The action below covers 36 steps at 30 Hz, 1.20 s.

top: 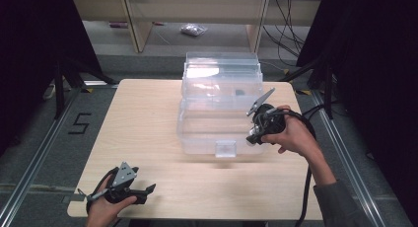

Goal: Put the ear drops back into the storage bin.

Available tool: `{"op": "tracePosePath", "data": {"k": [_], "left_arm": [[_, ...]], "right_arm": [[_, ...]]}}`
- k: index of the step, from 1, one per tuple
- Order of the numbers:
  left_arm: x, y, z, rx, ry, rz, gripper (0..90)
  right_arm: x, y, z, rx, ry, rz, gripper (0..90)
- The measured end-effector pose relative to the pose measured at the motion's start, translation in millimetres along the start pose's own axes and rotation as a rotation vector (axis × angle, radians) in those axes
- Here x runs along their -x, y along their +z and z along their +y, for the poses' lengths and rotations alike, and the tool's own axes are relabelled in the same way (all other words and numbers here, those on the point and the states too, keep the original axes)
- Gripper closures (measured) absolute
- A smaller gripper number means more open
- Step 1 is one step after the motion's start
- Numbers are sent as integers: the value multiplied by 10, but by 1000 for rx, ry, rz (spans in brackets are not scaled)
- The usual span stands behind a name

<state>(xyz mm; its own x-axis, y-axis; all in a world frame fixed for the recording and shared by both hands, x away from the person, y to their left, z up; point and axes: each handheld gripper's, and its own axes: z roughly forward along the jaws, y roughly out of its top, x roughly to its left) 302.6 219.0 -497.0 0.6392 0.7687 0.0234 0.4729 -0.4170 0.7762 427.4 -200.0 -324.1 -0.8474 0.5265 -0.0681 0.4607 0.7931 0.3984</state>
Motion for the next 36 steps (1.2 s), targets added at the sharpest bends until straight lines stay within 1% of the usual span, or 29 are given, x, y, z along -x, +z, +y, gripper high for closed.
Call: {"op": "tracePosePath", "data": {"k": [1, 3, 5, 6, 7, 8, 10, 11, 12, 13, 14, 16, 17, 18, 20, 21, 22, 24, 26, 28, 29, 30, 31, 33, 34, 35, 36], "left_arm": [[1, 0, 0, -1, 2, 0, 150], [2, -1, -2, -6, 12, 2, 151], [2, 0, 0, -1, 6, 5, 151], [-1, 1, 1, -1, 4, -1, 151], [3, 1, -1, 0, 5, 5, 150], [1, 1, -2, -4, 10, 3, 151], [1, 2, -2, -2, 8, 3, 151], [0, 2, 0, 0, 5, 1, 150], [2, 4, 0, 1, 5, 2, 150], [3, 1, -1, -4, 10, 3, 150], [3, 3, -2, -5, 10, 1, 150], [3, 7, -1, 0, 5, 6, 151], [1, 2, 1, -2, 7, 3, 151], [4, 4, 1, 0, 5, 4, 151], [4, 5, -2, -3, 7, 1, 150], [-1, 8, -2, -6, 9, 8, 151], [1, 4, 0, -2, 7, 2, 150], [2, 9, -1, -2, 5, 6, 151], [-1, 13, -3, -4, 5, 4, 150], [3, 9, 0, 1, 2, 3, 151], [1, 4, 2, -3, 8, -2, 151], [-1, 7, -1, -11, 15, 1, 151], [-1, 7, -1, -11, 15, 1, 151], [-1, 9, 0, -10, 13, 5, 151], [12, 14, 1, 5, -1, -3, 151], [6, 11, 2, -5, 8, 0, 151], [13, 13, 0, -1, 4, -4, 150]], "right_arm": [[0, 0, 0, 0, 0, 0, 603], [37, -2, 16, -10, 18, -9, 603], [79, 2, 29, -15, 34, -9, 603], [114, 8, 35, -16, 32, -14, 602], [139, 18, 41, -19, 41, -19, 603], [166, 25, 46, -23, 41, -21, 603], [215, 47, 54, -30, 50, -22, 603], [243, 56, 56, -31, 59, -24, 603], [299, 80, 59, -33, 79, -26, 603], [299, 80, 59, -33, 79, -26, 603], [330, 92, 60, -36, 79, -28, 603], [382, 122, 60, -40, 95, -26, 603], [419, 144, 59, -41, 96, -24, 602], [443, 163, 58, -45, 113, -25, 603], [500, 212, 58, -56, 131, -28, 603], [526, 236, 60, -64, 138, -26, 603], [551, 261, 62, -68, 144, -30, 603], [601, 314, 67, -73, 152, -30, 603], [646, 386, 84, -95, 164, -36, 603], [667, 413, 87, -99, 170, -38, 603], [683, 442, 90, -106, 177, -34, 603], [712, 500, 94, -116, 182, -32, 603], [712, 500, 94, -116, 182, -32, 603], [728, 543, 104, -123, 191, -31, 603], [736, 562, 108, -122, 192, -28, 603], [735, 578, 115, -127, 196, -28, 603], [748, 599, 115, -125, 194, -27, 603]]}}
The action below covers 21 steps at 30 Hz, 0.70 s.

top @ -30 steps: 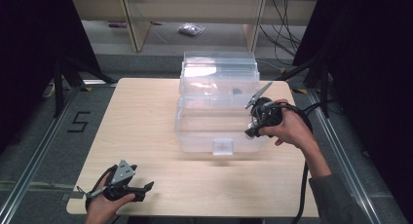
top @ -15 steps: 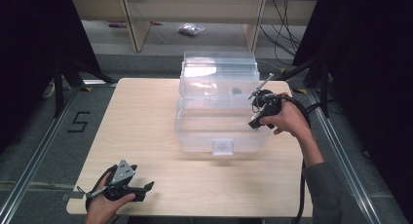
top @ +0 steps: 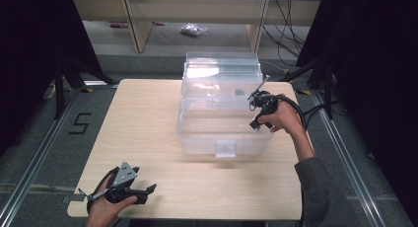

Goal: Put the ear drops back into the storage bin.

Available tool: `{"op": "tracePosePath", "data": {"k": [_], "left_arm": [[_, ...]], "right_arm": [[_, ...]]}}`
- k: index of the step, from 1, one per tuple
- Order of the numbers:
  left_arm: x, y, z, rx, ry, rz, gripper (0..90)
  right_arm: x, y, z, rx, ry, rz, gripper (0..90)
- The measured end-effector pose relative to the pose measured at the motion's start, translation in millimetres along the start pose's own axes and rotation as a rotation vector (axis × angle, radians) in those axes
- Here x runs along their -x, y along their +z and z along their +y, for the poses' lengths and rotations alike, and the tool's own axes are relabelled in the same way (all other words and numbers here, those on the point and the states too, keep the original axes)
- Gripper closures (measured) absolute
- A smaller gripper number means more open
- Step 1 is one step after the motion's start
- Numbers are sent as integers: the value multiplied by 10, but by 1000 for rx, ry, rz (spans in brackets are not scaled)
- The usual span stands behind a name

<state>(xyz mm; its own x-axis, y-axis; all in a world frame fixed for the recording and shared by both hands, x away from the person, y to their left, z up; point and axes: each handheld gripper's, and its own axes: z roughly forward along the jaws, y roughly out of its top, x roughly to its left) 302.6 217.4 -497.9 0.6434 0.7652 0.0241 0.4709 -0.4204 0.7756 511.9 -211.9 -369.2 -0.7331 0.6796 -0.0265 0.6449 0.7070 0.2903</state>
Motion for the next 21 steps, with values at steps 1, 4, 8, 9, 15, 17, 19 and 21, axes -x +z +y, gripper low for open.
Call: {"op": "tracePosePath", "data": {"k": [1, 4, 8, 9, 15, 17, 19, 21], "left_arm": [[-3, 0, -1, -4, 1, -7, 151], [-3, -4, 3, -2, 4, -1, 151], [-1, 7, -1, 6, -2, -3, 151], [-1, 7, -1, 6, -2, -3, 151], [-2, 7, 0, 10, -2, -2, 150], [2, 1, -1, 1, -1, 0, 151], [-3, -1, 0, -2, 2, 1, 150], [-4, 6, 0, 7, 2, 0, 151]], "right_arm": [[3, 22, 3, -6, 4, 5, 603], [35, 86, -2, -14, 13, 4, 602], [60, 184, -15, -32, 20, 4, 602], [60, 184, -15, -32, 20, 4, 602], [88, 267, -2, -59, 36, 10, 602], [91, 312, -5, -65, 42, 13, 603], [107, 343, -4, -70, 32, 13, 602], [104, 366, -2, -79, 54, 3, 602]]}}
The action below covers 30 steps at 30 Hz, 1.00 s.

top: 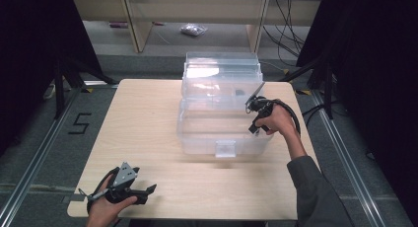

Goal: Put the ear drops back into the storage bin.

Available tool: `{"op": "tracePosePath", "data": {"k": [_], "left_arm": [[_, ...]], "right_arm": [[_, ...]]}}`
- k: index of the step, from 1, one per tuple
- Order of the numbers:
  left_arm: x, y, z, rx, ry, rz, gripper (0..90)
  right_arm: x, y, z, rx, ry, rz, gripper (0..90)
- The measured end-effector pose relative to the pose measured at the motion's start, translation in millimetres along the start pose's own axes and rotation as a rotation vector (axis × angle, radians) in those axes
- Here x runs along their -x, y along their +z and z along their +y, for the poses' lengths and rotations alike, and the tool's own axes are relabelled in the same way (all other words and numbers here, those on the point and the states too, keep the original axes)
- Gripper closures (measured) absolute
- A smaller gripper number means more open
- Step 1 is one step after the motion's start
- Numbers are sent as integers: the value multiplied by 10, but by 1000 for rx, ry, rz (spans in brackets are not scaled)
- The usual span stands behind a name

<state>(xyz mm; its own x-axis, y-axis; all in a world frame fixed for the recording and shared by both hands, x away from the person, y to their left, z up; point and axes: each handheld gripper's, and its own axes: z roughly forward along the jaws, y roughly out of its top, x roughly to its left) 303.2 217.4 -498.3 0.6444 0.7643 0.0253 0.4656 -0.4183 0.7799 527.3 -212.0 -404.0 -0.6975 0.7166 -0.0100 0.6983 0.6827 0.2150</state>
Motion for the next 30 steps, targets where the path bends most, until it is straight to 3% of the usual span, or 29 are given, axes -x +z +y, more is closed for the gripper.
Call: {"op": "tracePosePath", "data": {"k": [1, 2, 3, 4, 12, 13, 14, 23, 25, 26, 27, 30], "left_arm": [[1, -8, 2, -12, 5, 5, 150], [4, -10, 1, -13, 7, -5, 150], [6, -5, 0, -10, 1, -1, 150], [3, 1, 0, 2, -4, -4, 151], [7, -6, 2, -9, 1, -2, 151], [5, -4, 0, -11, 1, -9, 151], [7, -4, 2, -7, -1, 0, 150], [6, -6, 2, -8, 1, -3, 151], [4, -1, -1, -11, -1, -6, 150], [1, 0, 0, -14, 0, -1, 150], [4, 5, -1, 1, 0, -1, 150], [7, 0, 1, -15, 4, -10, 151]], "right_arm": [[9, 13, -4, -9, -15, -10, 602], [-6, 20, 1, -21, -1, -5, 602], [9, 41, 0, -13, -25, 1, 602], [5, 62, -2, -12, 4, 8, 602], [31, 114, -7, -19, 0, 18, 603], [14, 114, -3, -29, 16, 20, 602], [16, 129, 2, -25, -1, 21, 602], [2, 228, -15, -53, 34, 24, 602], [-2, 234, -13, -62, 33, 48, 602], [-20, 230, -7, -74, 57, 29, 602], [-25, 237, -5, -79, 61, 32, 602], [-28, 272, -4, -84, 58, 24, 602]]}}
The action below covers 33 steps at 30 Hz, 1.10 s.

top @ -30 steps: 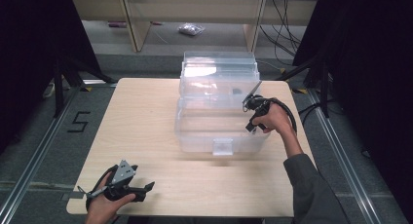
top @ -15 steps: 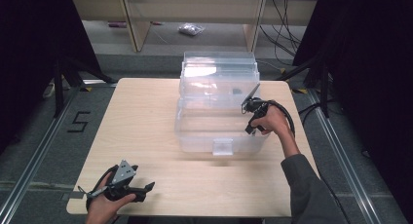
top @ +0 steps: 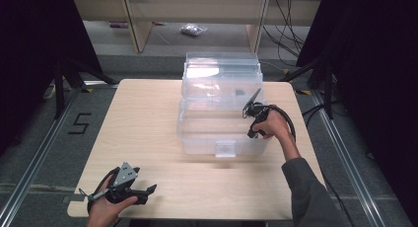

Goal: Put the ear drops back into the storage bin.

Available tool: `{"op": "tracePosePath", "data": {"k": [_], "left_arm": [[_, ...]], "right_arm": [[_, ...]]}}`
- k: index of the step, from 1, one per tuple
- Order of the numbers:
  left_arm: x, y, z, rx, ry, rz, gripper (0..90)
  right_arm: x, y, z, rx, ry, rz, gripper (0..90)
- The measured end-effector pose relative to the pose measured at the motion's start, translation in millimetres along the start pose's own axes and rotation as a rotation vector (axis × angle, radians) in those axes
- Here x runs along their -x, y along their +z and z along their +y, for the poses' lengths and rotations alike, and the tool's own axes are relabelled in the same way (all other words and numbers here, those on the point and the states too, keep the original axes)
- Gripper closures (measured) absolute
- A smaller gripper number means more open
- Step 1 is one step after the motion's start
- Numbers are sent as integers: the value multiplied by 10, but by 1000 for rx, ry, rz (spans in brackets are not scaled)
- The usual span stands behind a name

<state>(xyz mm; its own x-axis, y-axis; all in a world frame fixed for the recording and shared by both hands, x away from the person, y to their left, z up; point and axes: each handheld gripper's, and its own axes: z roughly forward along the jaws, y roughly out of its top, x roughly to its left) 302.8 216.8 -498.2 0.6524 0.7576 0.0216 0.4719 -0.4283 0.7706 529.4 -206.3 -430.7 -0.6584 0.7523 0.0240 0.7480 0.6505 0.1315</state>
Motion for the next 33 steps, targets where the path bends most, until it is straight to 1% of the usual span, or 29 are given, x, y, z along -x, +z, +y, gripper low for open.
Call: {"op": "tracePosePath", "data": {"k": [2, 3, 4, 5, 6, 7, 8, 9, 10, 11, 12, 13, 17, 18, 19, 20, 21, 22, 23, 24, 25, 26, 27, 28, 29, 30, 31, 32, 33], "left_arm": [[-6, 4, -1, 0, -2, 8, 151], [-11, 3, 0, -2, -2, 1, 151], [-8, 1, 1, -3, -3, 5, 151], [-1, -1, -1, 2, -2, 0, 151], [-1, 0, -2, 3, -1, 1, 150], [-1, 0, -1, 3, -4, 0, 150], [-5, 7, -2, 10, -5, 8, 151], [-5, 7, -2, 10, -5, 8, 151], [-3, -3, 3, -2, -2, -3, 151], [0, 0, -1, 0, 1, -1, 151], [0, -1, -1, -2, 2, 1, 150], [-1, 1, 0, 2, -1, 0, 151], [4, 1, -1, -1, 3, 5, 151], [4, 1, -1, 1, 2, 6, 151], [-1, 0, 3, 0, 0, -1, 150], [-4, 3, 2, 1, -2, -8, 150], [5, 2, -2, -2, 4, 5, 151], [5, 2, -2, -2, 4, 5, 151], [11, 7, -3, 6, -6, 5, 151], [2, 3, 0, 3, 0, 4, 151], [-5, 5, 1, 4, -2, -6, 150], [-3, 2, 2, -1, -2, -6, 151], [4, 4, -2, 3, 0, 7, 151], [12, 8, -4, 6, -7, 5, 151], [5, 3, -2, 1, 1, 7, 151], [3, 3, 0, 3, -1, 4, 150], [-2, 1, 3, -1, -2, -5, 150], [5, 5, 0, 3, -2, 5, 151], [1, 15, -5, -4, 8, 17, 151]], "right_arm": [[7, 14, -1, -10, -6, 0, 602], [4, 18, -1, -11, 4, -8, 602], [-6, 19, 1, -15, 14, -6, 600], [-6, 19, 1, -15, 14, -6, 600], [1, 14, 0, -12, -3, -9, 599], [-7, 3, 3, -5, 3, -8, 598], [-6, -20, 6, 10, 2, -9, 556], [-6, -20, 6, 10, 2, -9, 556], [-20, -35, 3, 2, 11, -14, 504], [-35, -45, 3, 5, 26, -12, 484], [-24, -56, -2, 25, 8, -10, 452], [-39, -87, -3, 25, 37, -10, 429], [-30, -168, -37, 66, 54, -23, 374], [-21, -190, -45, 78, 45, -23, 362], [6, -199, -57, 114, 7, -22, 353], [-2, -228, -65, 126, 26, -19, 340], [-5, -277, -87, 154, 28, -31, 316], [-5, -277, -87, 154, 28, -31, 316], [-14, -304, -99, 166, 26, -31, 308], [-25, -332, -112, 175, 26, -25, 302], [-30, -354, -126, 194, 24, -28, 294], [-45, -383, -141, 196, 32, -28, 283], [-47, -398, -154, 211, 28, -34, 276], [-50, -422, -167, 210, 30, -37, 277], [-58, -436, -179, 218, 35, -35, 276], [-61, -457, -194, 222, 40, -33, 272], [-45, -464, -204, 243, 16, -34, 267], [-55, -487, -216, 246, 30, -33, 263], [-57, -525, -239, 261, 31, -36, 255]]}}
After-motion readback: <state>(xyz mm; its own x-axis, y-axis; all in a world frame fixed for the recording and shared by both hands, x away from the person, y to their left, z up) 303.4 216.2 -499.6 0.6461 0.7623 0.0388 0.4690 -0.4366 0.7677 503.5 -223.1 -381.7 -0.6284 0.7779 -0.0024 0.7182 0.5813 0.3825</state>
